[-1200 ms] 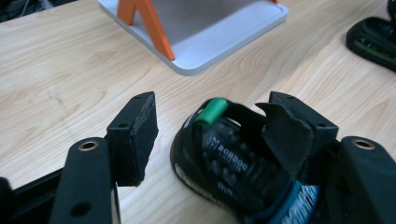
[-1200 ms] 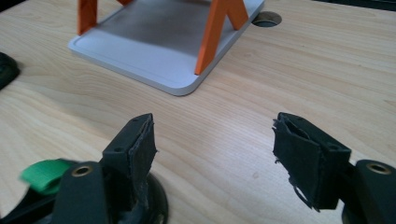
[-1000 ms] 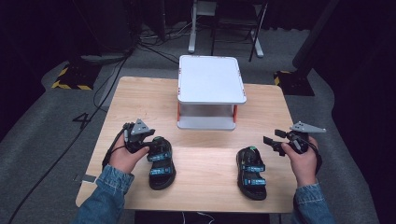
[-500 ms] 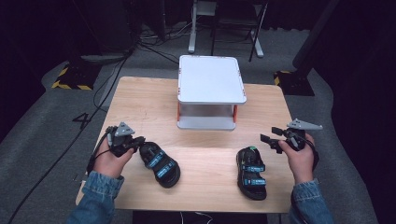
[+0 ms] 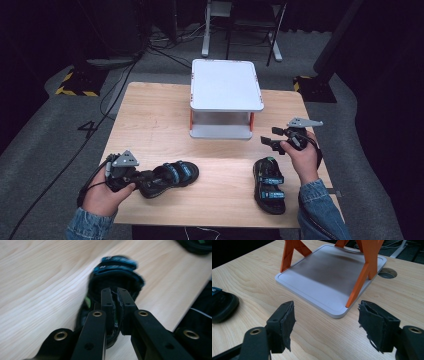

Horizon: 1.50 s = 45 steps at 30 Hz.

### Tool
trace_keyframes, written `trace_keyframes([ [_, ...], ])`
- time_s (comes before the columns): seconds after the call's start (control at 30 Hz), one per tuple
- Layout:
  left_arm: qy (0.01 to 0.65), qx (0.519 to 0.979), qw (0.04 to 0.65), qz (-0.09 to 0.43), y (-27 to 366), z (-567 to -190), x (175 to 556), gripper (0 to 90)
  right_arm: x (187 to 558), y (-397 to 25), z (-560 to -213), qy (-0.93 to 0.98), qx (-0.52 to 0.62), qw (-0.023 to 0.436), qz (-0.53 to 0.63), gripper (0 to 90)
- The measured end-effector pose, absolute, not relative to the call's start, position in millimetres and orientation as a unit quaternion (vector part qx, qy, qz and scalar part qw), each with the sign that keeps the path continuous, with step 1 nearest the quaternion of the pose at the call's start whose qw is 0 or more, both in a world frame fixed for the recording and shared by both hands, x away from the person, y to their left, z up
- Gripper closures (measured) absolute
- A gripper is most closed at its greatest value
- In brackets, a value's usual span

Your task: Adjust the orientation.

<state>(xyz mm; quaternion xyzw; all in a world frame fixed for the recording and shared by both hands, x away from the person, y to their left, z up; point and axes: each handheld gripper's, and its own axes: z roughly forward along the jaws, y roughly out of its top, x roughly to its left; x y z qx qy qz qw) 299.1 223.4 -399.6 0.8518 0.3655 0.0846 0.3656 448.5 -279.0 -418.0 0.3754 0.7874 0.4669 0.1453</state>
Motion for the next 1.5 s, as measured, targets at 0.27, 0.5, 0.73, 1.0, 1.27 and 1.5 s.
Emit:
trace_keyframes([
  [0.27,0.308,0.863,0.4,0.005,204.1,-413.6,303.6,79.8,447.4,-279.3,-418.4,0.788,0.376,0.146,0.466,29.7],
  [0.5,0.299,0.867,0.391,0.08,198.5,-414.5,311.0,47.9,444.5,-285.2,-420.5,0.786,0.385,0.144,0.462,29.3],
  [0.73,0.295,0.882,0.358,0.085,190.7,-433.2,325.4,33.6,440.2,-294.6,-422.6,0.783,0.397,0.146,0.457,29.1],
  [1.0,0.262,0.892,0.366,0.036,183.0,-438.3,334.5,49.6,431.1,-306.1,-422.5,0.775,0.411,0.153,0.455,29.1],
  [1.27,0.255,0.907,0.332,0.047,172.5,-445.1,343.7,61.5,422.9,-318.4,-423.2,0.769,0.424,0.16,0.451,29.1],
  [1.5,0.257,0.905,0.334,0.057,169.6,-440.0,346.4,70.0,418.4,-323.5,-424.7,0.766,0.431,0.161,0.449,29.1],
])
